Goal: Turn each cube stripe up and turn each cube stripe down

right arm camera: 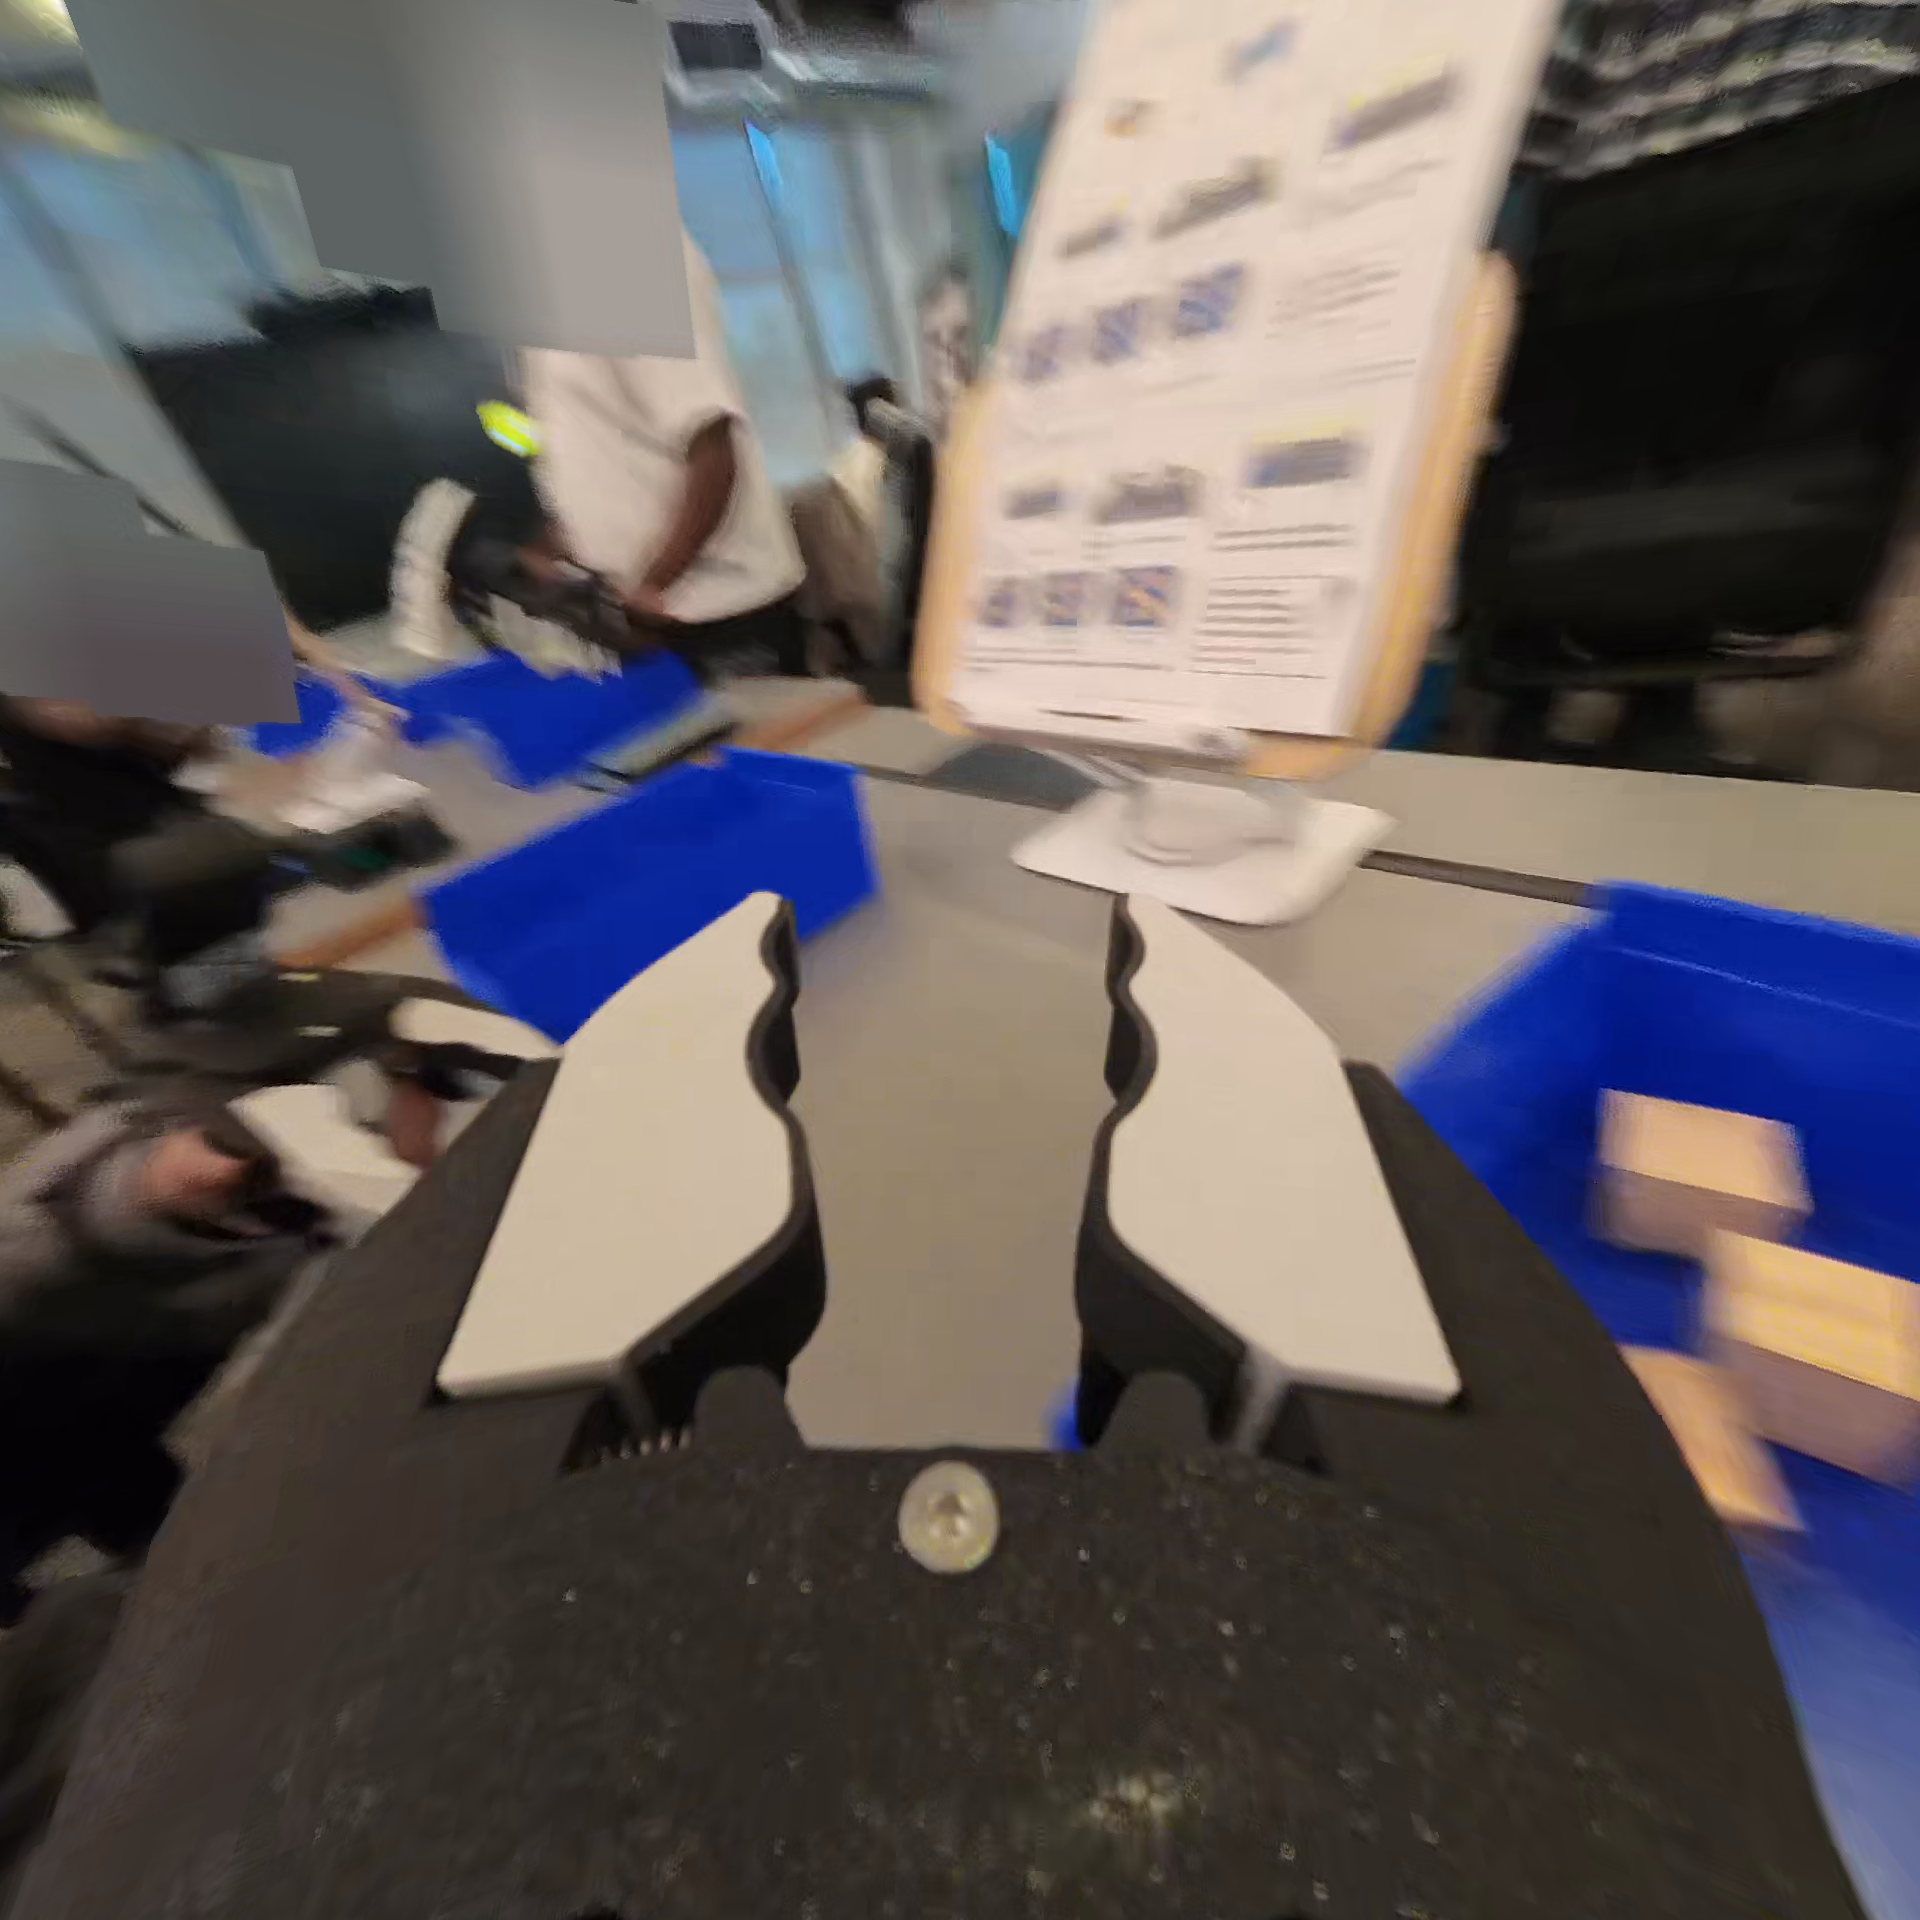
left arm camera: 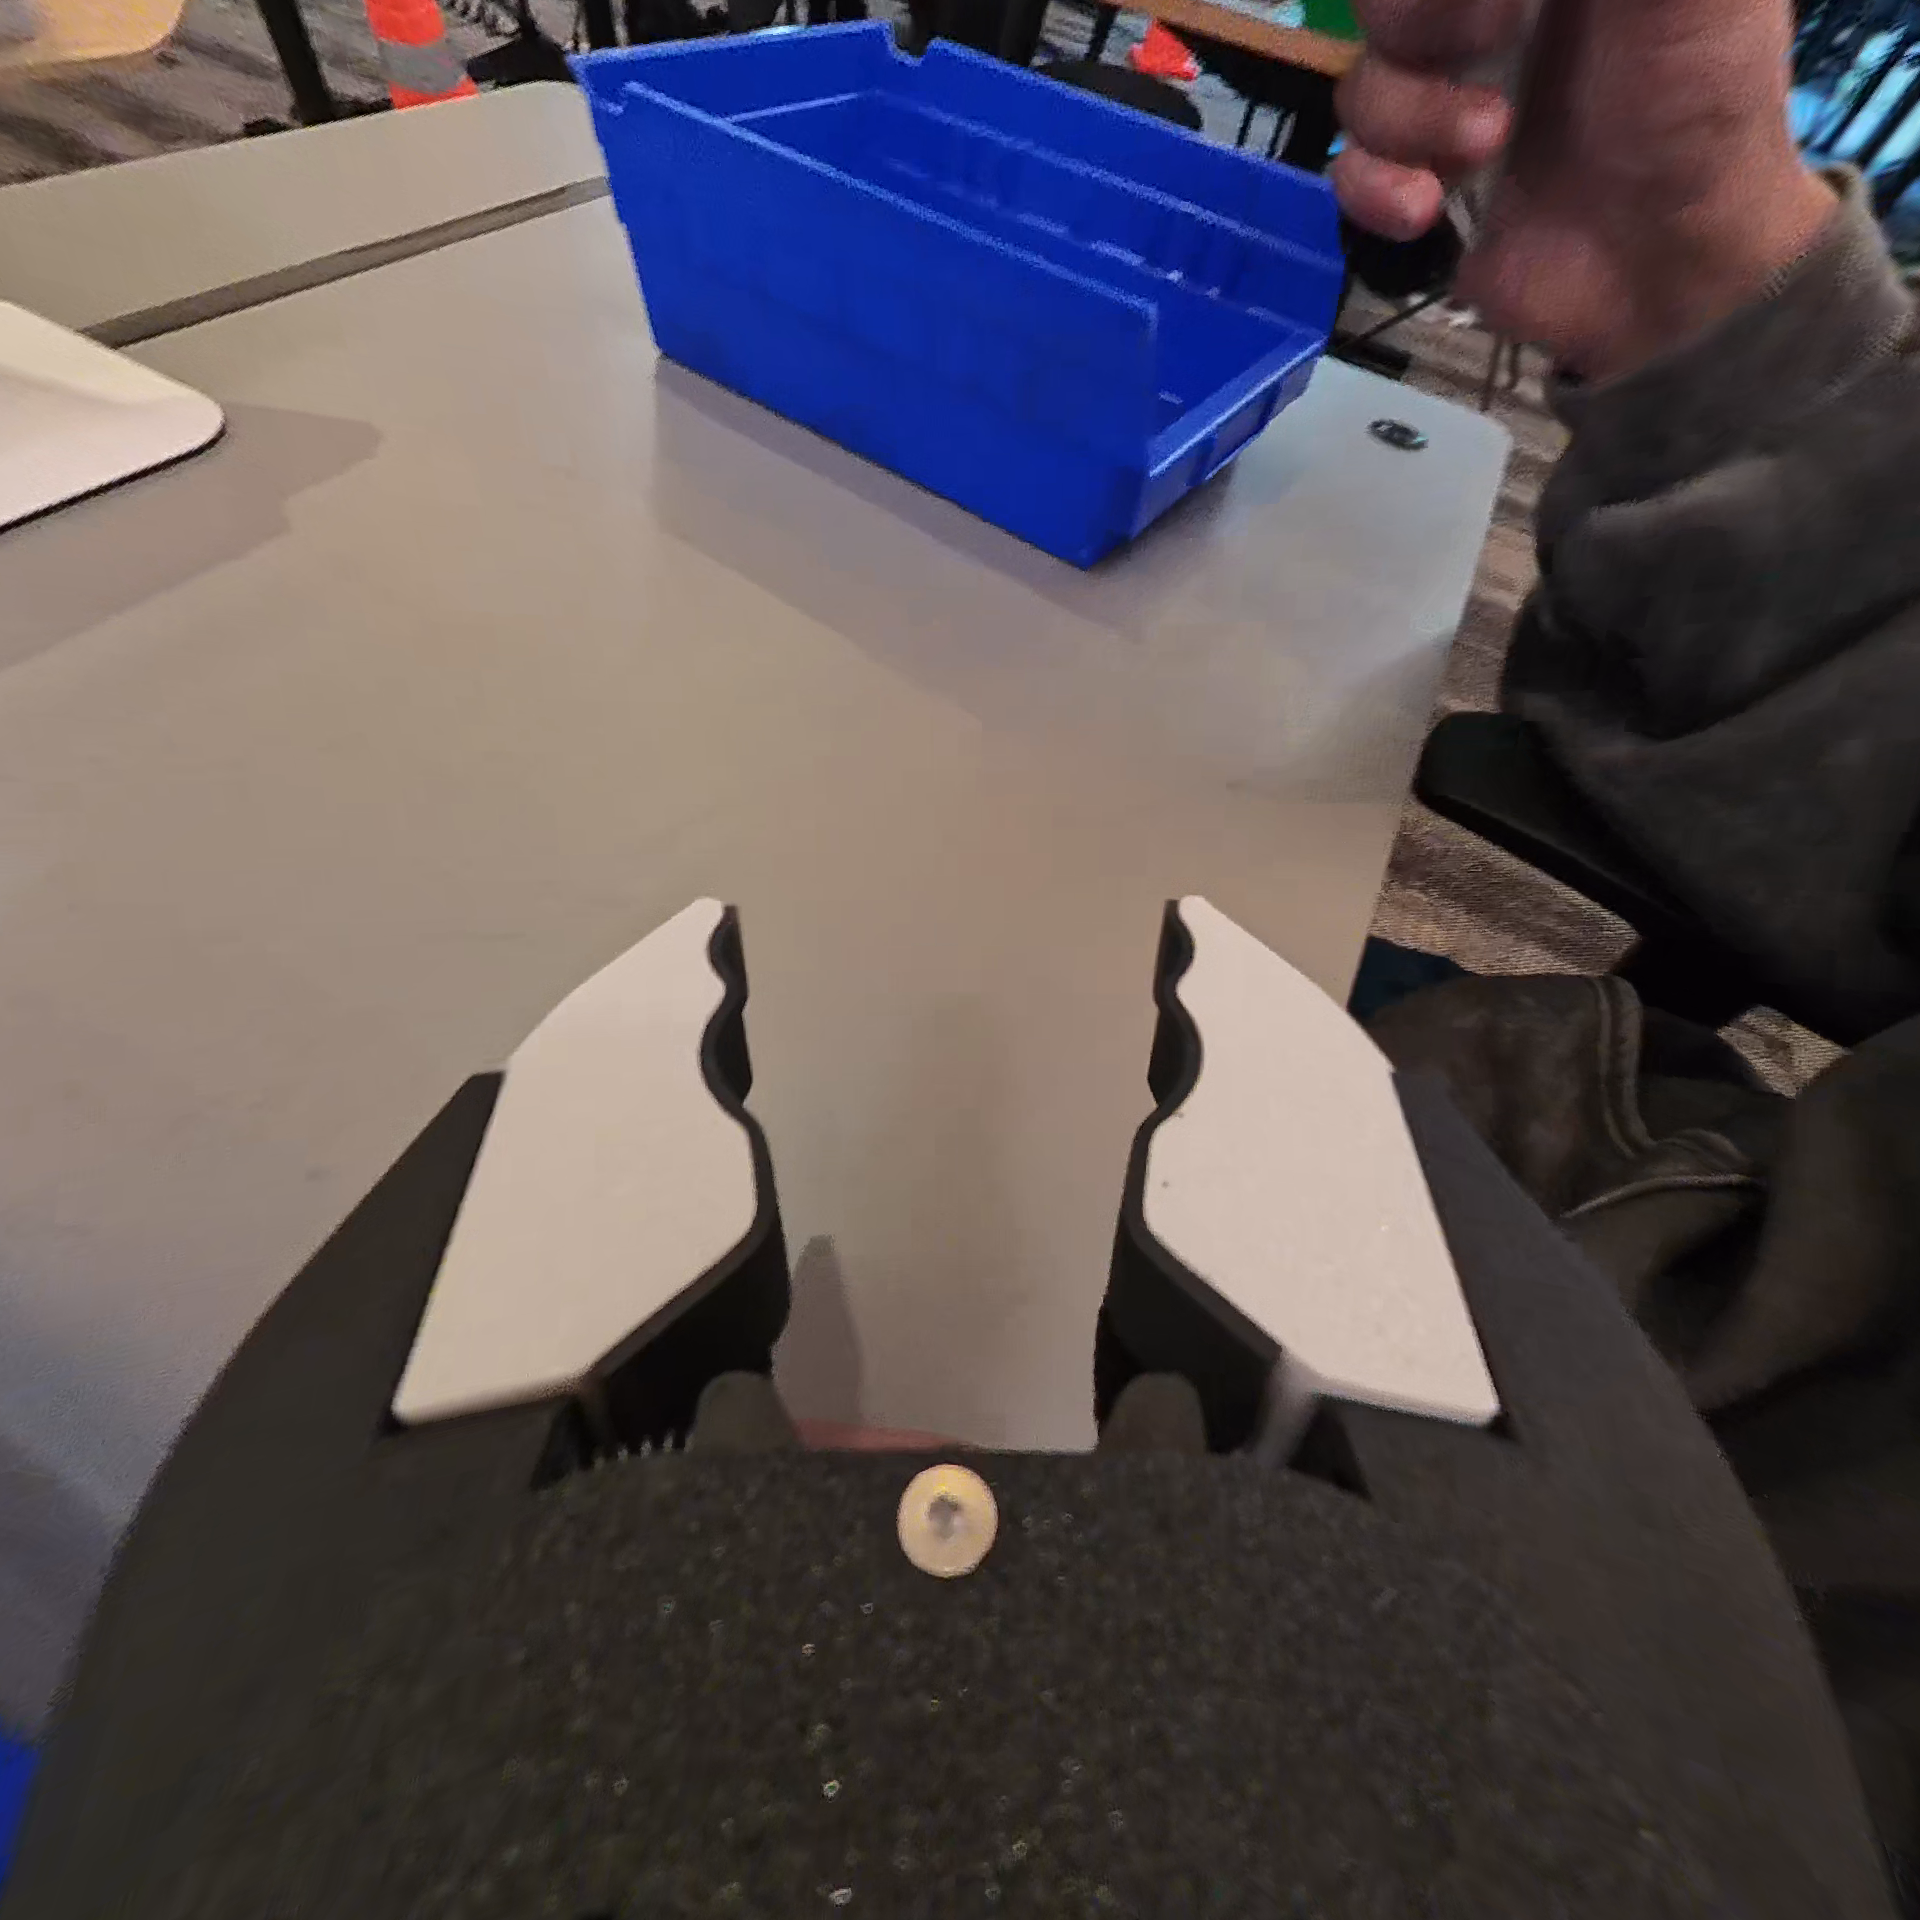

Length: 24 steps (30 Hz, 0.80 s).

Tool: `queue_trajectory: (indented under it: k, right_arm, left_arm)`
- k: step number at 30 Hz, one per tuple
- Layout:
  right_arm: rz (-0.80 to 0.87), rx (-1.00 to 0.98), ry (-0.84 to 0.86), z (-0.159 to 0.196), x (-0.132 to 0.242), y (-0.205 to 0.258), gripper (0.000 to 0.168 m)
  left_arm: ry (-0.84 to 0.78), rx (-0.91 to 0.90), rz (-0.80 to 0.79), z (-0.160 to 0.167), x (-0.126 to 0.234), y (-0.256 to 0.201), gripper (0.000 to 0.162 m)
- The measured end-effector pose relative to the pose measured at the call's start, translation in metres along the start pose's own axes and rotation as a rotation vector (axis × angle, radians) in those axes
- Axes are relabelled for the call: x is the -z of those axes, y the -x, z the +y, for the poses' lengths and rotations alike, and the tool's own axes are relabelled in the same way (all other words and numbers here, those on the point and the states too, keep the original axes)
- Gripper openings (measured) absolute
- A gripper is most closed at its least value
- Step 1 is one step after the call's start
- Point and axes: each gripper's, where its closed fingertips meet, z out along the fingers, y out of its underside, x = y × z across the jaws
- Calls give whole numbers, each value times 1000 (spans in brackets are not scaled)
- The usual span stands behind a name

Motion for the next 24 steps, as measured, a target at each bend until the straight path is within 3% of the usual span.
queue_trajectory:
  k: [2,5,8,10,13,16,20,24]
  right_arm:
    - [-147,-73,-49,32,-24,49,57]
    - [-293,-139,53,90,-53,98,52]
    - [-360,-148,153,108,-62,117,50]
    - [-371,-155,164,112,-62,120,50]
    - [-376,-149,199,125,-63,121,50]
    - [-402,-164,247,135,-66,124,48]
    - [-421,-163,286,145,-67,130,45]
    - [-406,-99,316,153,-66,131,44]
  left_arm:
    - [16,-1,-30,2,1,5,74]
    - [42,-1,-49,-3,12,9,74]
    - [49,-74,-138,-21,54,32,72]
    - [110,-137,-240,-28,94,69,68]
    - [357,-219,-360,-23,147,142,69]
    - [620,-233,-463,-5,176,231,69]
    - [876,-100,-337,40,171,301,69]
    - [1027,-169,-192,70,156,327,66]
